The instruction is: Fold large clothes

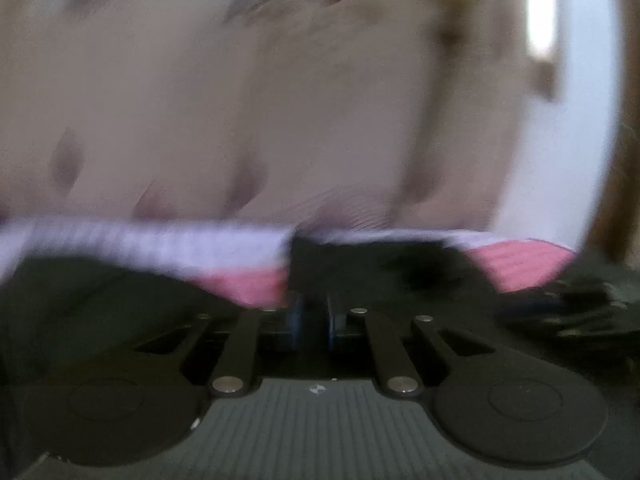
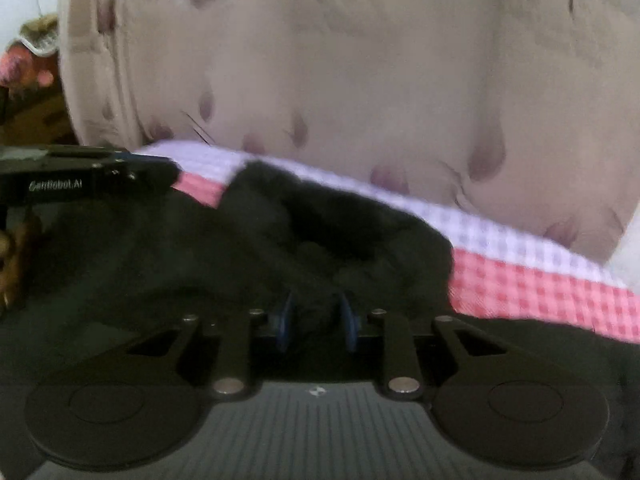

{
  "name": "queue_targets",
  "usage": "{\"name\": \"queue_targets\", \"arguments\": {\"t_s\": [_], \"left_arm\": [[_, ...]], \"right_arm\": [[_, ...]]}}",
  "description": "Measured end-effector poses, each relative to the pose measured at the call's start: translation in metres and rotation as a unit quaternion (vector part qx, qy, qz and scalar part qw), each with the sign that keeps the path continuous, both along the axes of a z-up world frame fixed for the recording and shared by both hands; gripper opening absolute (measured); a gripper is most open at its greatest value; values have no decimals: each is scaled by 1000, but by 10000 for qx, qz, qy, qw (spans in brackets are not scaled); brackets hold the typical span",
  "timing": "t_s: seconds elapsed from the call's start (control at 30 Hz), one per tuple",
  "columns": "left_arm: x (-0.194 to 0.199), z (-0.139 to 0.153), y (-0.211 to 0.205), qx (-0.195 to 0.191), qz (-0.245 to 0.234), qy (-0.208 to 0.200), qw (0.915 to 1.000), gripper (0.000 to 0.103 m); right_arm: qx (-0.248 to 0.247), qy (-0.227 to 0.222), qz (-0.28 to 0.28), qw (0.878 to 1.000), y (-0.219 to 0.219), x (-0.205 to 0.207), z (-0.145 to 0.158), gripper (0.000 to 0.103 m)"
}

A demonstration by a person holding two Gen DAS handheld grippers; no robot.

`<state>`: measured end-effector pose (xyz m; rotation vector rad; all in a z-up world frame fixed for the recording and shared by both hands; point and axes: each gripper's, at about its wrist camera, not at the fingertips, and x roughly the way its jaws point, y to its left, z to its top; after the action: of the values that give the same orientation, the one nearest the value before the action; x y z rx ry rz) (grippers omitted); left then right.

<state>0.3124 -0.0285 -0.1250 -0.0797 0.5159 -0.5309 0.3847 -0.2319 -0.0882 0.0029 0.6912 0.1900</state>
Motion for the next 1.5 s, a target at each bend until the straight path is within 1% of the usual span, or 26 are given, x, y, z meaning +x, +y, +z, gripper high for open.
{"name": "queue_targets", "arguments": {"t_s": [0.03, 0.07, 0.1, 0.17, 0.23, 0.27, 0.3, 0.37, 0.43, 0.53, 0.6, 0.7, 0.8, 0.87, 0.93, 1.03, 1.13, 1.23, 1.27, 1.33, 1.4, 1.5], "left_arm": [[4, -9, 12, -484, 41, 155, 9987, 13], [4, -14, 19, -707, 116, 139, 9973, 11], [5, -18, 22, -786, 184, 149, 9966, 11], [10, -25, 25, -857, 263, 310, 9955, 11], [14, -32, 35, -1103, 338, 486, 9921, 11], [17, -33, 38, -1228, 403, 544, 9901, 11], [18, -36, 44, -1343, 509, 603, 9878, 11], [19, -37, 54, -1508, 715, 691, 9835, 11], [21, -40, 60, -1570, 894, 783, 9804, 11], [21, -40, 70, -1540, 1158, 862, 9775, 11], [22, -40, 77, -1479, 1275, 916, 9765, 11], [20, -38, 92, -1432, 1491, 944, 9738, 11], [21, -38, 109, -1403, 1715, 1017, 9698, 11], [18, -39, 121, -1389, 1727, 1088, 9690, 11], [18, -41, 128, -1468, 1692, 1172, 9675, 11], [20, -43, 131, -1550, 1687, 1200, 9660, 11], [22, -45, 131, -1591, 1704, 1265, 9642, 11], [21, -46, 130, -1591, 1732, 1287, 9634, 11], [22, -46, 130, -1599, 1743, 1295, 9630, 11], [22, -47, 131, -1640, 1763, 1296, 9619, 11], [22, -47, 131, -1662, 1773, 1287, 9614, 11], [19, -45, 129, -1640, 1830, 1214, 9617, 11]], "right_arm": [[280, -27, -64, 9996, -10, -1, -7, 22], [491, -92, -134, 9987, -17, -3, -13, 22], [567, -159, -178, 9981, -21, -3, -16, 22], [611, -207, -340, 9973, -27, 0, -20, 22], [686, -172, -387, 9967, -33, 4, -22, 21], [706, -166, -459, 9963, -38, 4, -24, 15], [713, -142, -573, 9957, -46, 2, -25, 7], [840, -128, -836, 9929, -63, -4, -26, 6], [865, -106, -1069, 9904, -80, -10, -27, 6], [923, 23, -1423, 9855, -104, -19, -33, 5], [1081, 99, -1458, 9833, -120, -24, -36, 5], [931, 136, -1356, 9863, -126, -27, -37, 5], [1007, 139, -1401, 9849, -134, -30, -37, 5], [1071, 114, -1543, 9821, -141, -34, -38, 5], [1090, 113, -1630, 9805, -148, -34, -40, 5], [705, 131, -1651, 9837, -143, -31, -41, 5], [-5, 100, -1684, 9857, -128, -27, -41, 5], [-657, 104, -1741, 9825, -114, -23, -42, 6], [-874, 97, -1757, 9805, -110, -22, -42, 7], [-1208, 55, -1749, 9771, -104, -20, -44, 8], [-1383, 37, -1775, 9744, -101, -19, -45, 8], [-1275, 54, -1799, 9754, -106, -20, -44, 8]]}}
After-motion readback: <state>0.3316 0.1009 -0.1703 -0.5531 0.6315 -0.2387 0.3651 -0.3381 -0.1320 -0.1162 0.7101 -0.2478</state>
